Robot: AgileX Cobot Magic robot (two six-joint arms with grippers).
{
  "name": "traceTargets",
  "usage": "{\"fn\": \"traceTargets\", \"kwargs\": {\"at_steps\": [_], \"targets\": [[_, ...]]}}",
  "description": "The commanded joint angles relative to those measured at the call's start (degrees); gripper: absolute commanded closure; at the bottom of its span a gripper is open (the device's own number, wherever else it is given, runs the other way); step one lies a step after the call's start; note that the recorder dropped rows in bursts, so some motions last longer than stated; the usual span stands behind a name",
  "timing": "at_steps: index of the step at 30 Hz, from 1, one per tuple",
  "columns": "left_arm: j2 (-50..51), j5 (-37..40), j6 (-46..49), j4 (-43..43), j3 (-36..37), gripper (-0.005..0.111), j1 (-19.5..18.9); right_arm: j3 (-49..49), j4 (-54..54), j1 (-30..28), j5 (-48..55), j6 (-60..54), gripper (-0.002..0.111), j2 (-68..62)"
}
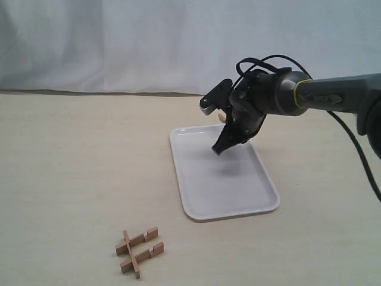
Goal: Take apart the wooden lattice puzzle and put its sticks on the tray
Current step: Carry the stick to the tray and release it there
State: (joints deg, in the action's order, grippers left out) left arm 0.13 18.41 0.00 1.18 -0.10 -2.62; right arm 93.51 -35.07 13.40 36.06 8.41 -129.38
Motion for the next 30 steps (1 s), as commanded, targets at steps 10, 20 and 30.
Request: {"fn": "traceTargets", "kwargs": {"at_steps": [10,20,30], "targets": [[-0.1,-0.7,0.0,-0.3,0.1,0.107,0.0,0.4,-1.3,0.1,-2.3,-1.6,0.087,-2.7],[-0.1,-0.7,0.0,-0.3,0.1,0.107,0.0,0.4,10.1,2.7,3.1,-6.8,0.054,0.5],[-0.1,-0.7,0.0,-0.3,0.1,0.107,0.0,0.4,28.7,5.5,13.9,-11.8,0.053,8.4]]}}
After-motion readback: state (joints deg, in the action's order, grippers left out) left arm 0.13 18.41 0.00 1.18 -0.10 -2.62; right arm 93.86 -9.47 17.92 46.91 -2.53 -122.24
